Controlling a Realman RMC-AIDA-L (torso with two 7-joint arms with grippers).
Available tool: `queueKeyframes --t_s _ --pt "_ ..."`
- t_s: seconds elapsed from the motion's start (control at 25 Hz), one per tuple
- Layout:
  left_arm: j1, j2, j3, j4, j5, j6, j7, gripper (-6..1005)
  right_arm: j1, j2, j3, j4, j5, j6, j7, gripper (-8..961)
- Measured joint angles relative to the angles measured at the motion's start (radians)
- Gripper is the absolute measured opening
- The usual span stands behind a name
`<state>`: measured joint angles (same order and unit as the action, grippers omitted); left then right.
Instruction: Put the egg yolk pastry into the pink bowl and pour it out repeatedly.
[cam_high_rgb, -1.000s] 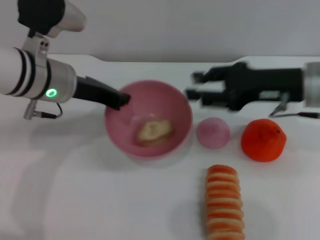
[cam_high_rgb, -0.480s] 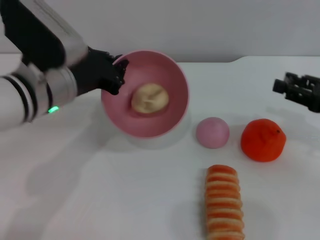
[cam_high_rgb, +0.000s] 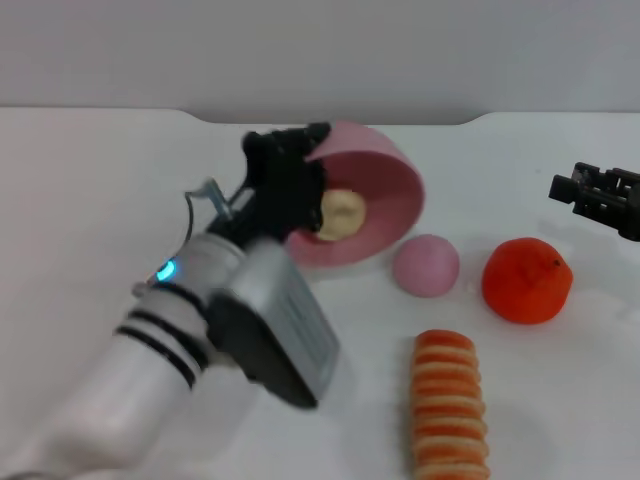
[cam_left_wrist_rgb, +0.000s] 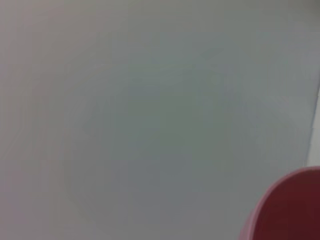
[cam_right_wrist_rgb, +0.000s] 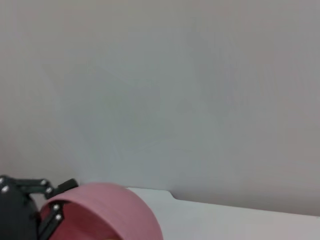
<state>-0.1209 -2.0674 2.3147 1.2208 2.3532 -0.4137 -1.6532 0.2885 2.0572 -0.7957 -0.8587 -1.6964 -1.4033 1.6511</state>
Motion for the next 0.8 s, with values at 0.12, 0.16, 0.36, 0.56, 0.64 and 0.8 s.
queueKeyframes --t_s 0.12,0.16,0.36,0.56,0.64,0.8 --pt "-0.087 -0.007 0.176 -0.238 0.036 -0.374 0.079 0 0.003 0.0 0.0 0.0 0.0 0.0 0.0 543" --pt "-0.101 -0.008 0.199 -0.27 0.037 -0.425 0.087 1 0.004 0.001 0.001 0.0 0.0 0.0 0.0 544" --pt "-0.132 -0.009 0.247 -0.334 0.04 -0.564 0.109 1 0.005 0.004 0.001 0.0 0.0 0.0 -0.001 548" --pt "-0.143 -0.009 0.246 -0.354 0.049 -0.568 0.109 1 0.008 0.006 0.001 0.002 0.0 0.0 -0.001 551" --pt "-0.152 -0.01 0.244 -0.367 0.044 -0.562 0.098 1 0.009 0.007 -0.002 0.002 0.0 0.0 -0.001 553" --pt "-0.159 -0.011 0.216 -0.362 -0.009 -0.557 0.01 1 0.013 0.009 -0.01 0.01 0.0 -0.003 -0.001 556"
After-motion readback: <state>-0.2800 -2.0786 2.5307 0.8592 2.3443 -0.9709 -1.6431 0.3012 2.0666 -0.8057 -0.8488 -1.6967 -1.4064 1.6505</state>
